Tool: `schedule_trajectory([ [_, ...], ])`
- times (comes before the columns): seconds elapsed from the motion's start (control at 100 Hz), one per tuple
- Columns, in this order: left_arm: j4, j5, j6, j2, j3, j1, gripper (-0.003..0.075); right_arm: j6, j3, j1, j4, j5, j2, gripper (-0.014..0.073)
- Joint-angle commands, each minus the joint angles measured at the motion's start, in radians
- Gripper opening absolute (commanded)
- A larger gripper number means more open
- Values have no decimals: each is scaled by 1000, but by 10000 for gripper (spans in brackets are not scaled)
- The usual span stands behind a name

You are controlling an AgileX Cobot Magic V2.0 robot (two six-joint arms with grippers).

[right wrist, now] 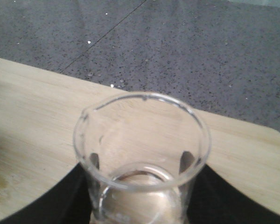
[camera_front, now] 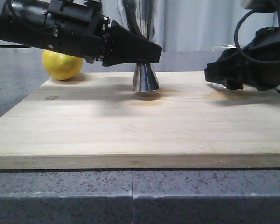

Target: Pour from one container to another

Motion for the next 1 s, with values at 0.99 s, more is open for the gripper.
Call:
schedule_trajectory([
  [0.99, -80, 36, 2, -40, -29, -11, 137, -2, -22, -9, -54, -27, -284, 566],
])
